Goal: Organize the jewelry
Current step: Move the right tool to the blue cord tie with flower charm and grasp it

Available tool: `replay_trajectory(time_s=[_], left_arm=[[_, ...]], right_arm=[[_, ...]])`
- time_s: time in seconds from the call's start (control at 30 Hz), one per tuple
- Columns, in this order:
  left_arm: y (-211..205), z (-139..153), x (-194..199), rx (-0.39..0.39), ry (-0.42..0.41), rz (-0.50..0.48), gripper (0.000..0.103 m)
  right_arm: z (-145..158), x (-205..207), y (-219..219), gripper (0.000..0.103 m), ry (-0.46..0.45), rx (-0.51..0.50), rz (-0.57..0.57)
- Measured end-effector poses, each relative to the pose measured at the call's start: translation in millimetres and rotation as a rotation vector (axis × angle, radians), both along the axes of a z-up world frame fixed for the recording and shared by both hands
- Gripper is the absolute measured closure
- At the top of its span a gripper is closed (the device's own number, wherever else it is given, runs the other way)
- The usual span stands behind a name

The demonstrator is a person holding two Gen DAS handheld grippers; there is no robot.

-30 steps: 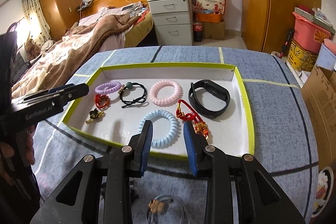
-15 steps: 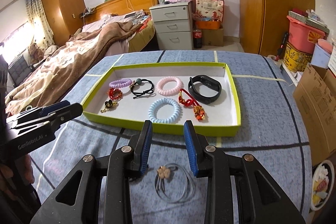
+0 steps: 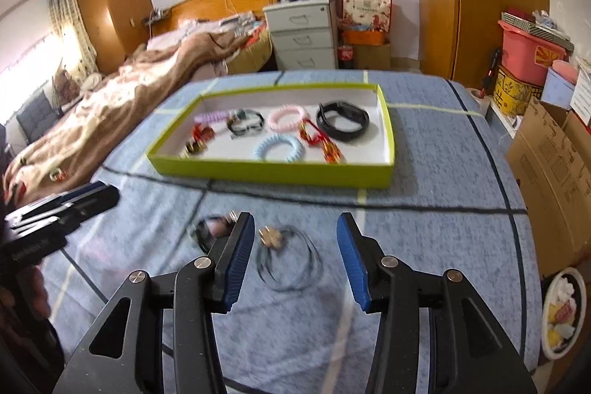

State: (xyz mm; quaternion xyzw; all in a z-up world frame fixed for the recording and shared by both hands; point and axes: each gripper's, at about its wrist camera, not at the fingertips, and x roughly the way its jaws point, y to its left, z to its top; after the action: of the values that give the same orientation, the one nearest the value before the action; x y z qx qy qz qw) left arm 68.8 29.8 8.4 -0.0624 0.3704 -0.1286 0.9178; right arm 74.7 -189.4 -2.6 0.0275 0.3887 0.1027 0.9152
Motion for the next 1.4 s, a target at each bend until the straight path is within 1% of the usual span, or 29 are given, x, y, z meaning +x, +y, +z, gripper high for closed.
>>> replay_trajectory(time_s=[0.1,0.2,0.33,0.43,0.6,0.7,0.87,1.03,1.1,1.13,1.17,1.23,1.27,1.3,1.37,1.4], left_arm=[[-1,-7,-7,0.032,0.012,-0.004,0.054],[3,-10,-12,0.011,0.016,-0.004,0.054],[6,-11,-16,0.012,0.013,-0.002,0.054],[10,-12,-17,0.005,0.015,-0.002,0.054],[14,-16,-18,-0.002,0.028,-0.006,0.054],[15,-17,-17,-0.003,0.030,-0.008,0.054],[14,-21,-13,-0.010,0.045,-0.013,0.054],[14,-23,-11,-0.012,0.055,-0.016,0.054],[13,-23,-9,-0.006,0.060,-0.012,0.053],[13,-23,-9,-0.005,0.060,-0.013,0.053],[12,-24,-8,-0.004,0.062,-0.014,0.053],[10,-24,-7,-0.002,0.064,-0.016,0.053],[9,-24,-7,-0.002,0.066,-0.016,0.053],[8,-25,-6,-0.003,0.070,-0.016,0.053],[6,-25,-6,0.003,0.071,-0.021,0.053],[4,-25,-5,0.008,0.073,-0.022,0.053]], right_arm=[[-10,-1,-2,0.055,0.023,-0.021,0.016],[-18,-2,6,0.055,0.045,-0.039,0.050],[-21,1,22,0.055,0.051,-0.037,0.115],[-24,8,29,0.055,0.046,-0.060,0.108],[-32,18,31,0.055,0.077,-0.068,0.090],[-37,20,33,0.055,0.094,-0.091,0.086],[-39,23,36,0.055,0.092,-0.129,0.091],[-39,22,32,0.055,0.092,-0.115,0.082],[-39,22,29,0.064,0.092,-0.112,0.069],[-39,23,28,0.069,0.091,-0.114,0.060],[-39,22,27,0.071,0.091,-0.112,0.055],[-38,22,21,0.083,0.092,-0.098,0.045],[-38,23,20,0.086,0.093,-0.095,0.040],[-38,23,19,0.087,0.094,-0.087,0.037],[-38,23,15,0.096,0.096,-0.064,0.033],[-38,23,12,0.097,0.099,-0.054,0.027]])
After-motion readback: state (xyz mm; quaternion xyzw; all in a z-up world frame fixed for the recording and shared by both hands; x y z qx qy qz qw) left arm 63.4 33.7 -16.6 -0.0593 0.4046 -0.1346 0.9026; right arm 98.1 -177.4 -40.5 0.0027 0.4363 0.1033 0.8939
